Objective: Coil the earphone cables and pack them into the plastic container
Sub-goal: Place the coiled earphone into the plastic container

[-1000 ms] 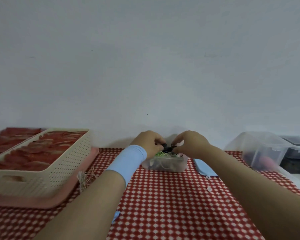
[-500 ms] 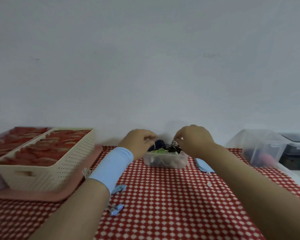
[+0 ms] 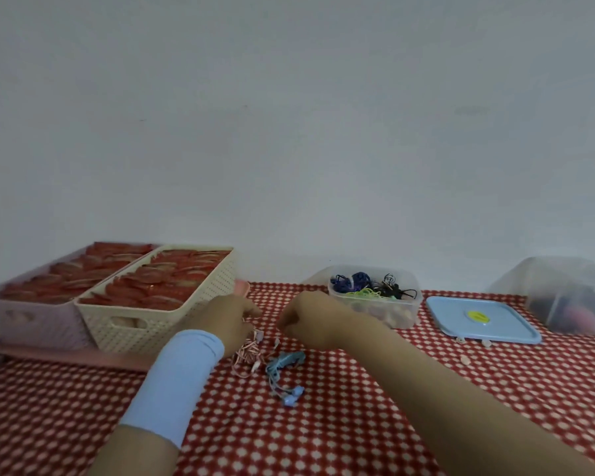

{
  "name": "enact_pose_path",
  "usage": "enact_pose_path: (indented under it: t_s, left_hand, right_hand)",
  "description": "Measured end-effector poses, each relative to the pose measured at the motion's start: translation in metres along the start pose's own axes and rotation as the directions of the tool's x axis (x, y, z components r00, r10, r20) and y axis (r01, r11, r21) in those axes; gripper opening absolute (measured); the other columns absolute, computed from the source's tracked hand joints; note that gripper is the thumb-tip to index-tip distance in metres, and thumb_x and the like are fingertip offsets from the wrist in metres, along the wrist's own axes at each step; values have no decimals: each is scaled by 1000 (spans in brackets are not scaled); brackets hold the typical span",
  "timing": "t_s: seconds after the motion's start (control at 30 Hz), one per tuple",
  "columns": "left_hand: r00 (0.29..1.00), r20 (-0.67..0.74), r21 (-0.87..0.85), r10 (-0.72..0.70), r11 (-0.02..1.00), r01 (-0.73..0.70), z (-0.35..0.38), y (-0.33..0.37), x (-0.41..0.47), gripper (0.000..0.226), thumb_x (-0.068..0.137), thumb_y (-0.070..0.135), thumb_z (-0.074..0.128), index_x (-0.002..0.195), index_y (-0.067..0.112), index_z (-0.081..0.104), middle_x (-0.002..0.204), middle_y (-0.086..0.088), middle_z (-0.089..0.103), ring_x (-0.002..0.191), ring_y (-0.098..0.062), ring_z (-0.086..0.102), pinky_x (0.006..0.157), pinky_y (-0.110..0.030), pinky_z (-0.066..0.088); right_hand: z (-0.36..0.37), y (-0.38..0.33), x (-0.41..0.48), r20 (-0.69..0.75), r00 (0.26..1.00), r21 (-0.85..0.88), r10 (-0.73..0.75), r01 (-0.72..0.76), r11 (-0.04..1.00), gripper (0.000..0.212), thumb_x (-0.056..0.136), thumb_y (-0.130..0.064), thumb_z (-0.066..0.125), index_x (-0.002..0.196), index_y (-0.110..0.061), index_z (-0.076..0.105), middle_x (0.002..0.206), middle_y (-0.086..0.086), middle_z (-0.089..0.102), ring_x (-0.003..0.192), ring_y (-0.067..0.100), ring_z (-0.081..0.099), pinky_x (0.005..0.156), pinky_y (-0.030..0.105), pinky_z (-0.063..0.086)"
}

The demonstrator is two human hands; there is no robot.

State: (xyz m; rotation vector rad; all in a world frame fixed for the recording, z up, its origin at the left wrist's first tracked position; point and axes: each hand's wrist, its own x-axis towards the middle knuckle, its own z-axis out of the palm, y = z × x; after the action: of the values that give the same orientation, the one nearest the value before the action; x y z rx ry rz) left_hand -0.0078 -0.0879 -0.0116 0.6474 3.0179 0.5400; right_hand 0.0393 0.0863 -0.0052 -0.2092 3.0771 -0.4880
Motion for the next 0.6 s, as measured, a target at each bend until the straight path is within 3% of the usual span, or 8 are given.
enact_pose_path:
  t_s: [0.1,0.23,0.37,0.5,0.6]
  left_hand:
    - [1000,13,4,18,1000,-18,0,-5,-1,43,93,22,63,135,31,57,141,6,56,127,-14,53,104,-28,39]
    - [999,-22,-78,29,996,-31,1,-10,2,43,92,8,60,130,29,62,125,5,66,111,-11,60,87,-17,39]
    - [996,-77,-139,33,989,-44,0,-15,4,38,89,11,63,119,34,66,122,12,66,102,-7,60,96,-23,46]
    - [984,-162,-80,75,993,-89,-6,-15,1,31,93,29,61,123,38,63,139,16,53,123,-12,53,105,-33,43]
    - [993,-83,-106,83,990,-92,-4,-11,2,42,93,42,59,134,39,54,148,14,46,130,-13,49,108,-34,38]
  right_hand:
    - [16,-13,17,9,1000,40,19,-19,999,33,98,-32,63,125,-16,72,123,6,72,110,24,66,100,41,53]
    - [31,-23,34,41,999,28,28,-29,999,35,98,-40,61,124,-19,71,116,8,72,103,25,66,94,39,54]
    - [33,-22,37,4,1000,74,27,-27,997,24,96,-27,66,114,-16,76,111,7,74,98,23,66,89,35,53]
    - [20,-8,26,-135,988,289,68,-26,957,19,96,-26,68,111,-17,76,103,-1,74,91,13,65,83,28,51]
    - [6,6,12,-218,968,463,128,-14,886,13,96,-24,68,101,-16,76,82,-3,70,71,11,60,70,29,50]
